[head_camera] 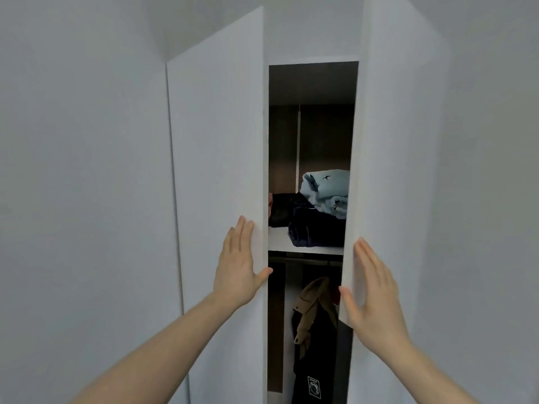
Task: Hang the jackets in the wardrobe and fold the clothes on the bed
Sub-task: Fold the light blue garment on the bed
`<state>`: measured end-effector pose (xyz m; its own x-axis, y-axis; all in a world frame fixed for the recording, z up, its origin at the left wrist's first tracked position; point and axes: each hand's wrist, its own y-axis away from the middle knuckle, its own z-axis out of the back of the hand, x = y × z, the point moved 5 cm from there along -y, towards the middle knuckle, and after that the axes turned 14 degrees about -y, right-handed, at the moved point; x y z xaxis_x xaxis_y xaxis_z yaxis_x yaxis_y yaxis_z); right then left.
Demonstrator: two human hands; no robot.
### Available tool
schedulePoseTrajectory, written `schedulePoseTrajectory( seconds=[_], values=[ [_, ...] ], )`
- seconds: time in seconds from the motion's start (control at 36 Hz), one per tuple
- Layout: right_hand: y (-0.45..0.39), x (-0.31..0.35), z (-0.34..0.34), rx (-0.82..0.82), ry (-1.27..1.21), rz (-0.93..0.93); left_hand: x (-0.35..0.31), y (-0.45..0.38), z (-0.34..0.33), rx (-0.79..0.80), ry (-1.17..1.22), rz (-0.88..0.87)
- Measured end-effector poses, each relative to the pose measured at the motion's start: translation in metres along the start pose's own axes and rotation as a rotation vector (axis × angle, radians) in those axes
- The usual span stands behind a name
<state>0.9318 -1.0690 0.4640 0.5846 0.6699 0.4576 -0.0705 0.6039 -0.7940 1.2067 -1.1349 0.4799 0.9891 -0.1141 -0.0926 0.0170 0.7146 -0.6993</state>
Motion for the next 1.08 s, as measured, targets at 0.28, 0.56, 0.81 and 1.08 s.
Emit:
schedulePoseTrajectory(
  seconds=[0.28, 0.56, 0.81, 1.08],
  values=[
    [-0.033, -0.034, -0.054, 0.138, 0.055, 0.129, -0.003, -0.022, -0.037, -0.039, 0.13, -0.119],
    [-0.06, -0.065, -0.095, 0.301, 0.147, 0.172, -0.005, -0.047, -0.06, 0.095, -0.001, -0.197],
    [-0.08, -0.081, -0.122, 0.387, 0.214, 0.167, -0.008, -0.064, -0.075, 0.159, -0.147, -0.215],
    [-0.106, -0.095, -0.148, 0.449, 0.285, 0.1, -0.019, -0.087, -0.091, 0.298, -0.231, -0.13]
  ],
)
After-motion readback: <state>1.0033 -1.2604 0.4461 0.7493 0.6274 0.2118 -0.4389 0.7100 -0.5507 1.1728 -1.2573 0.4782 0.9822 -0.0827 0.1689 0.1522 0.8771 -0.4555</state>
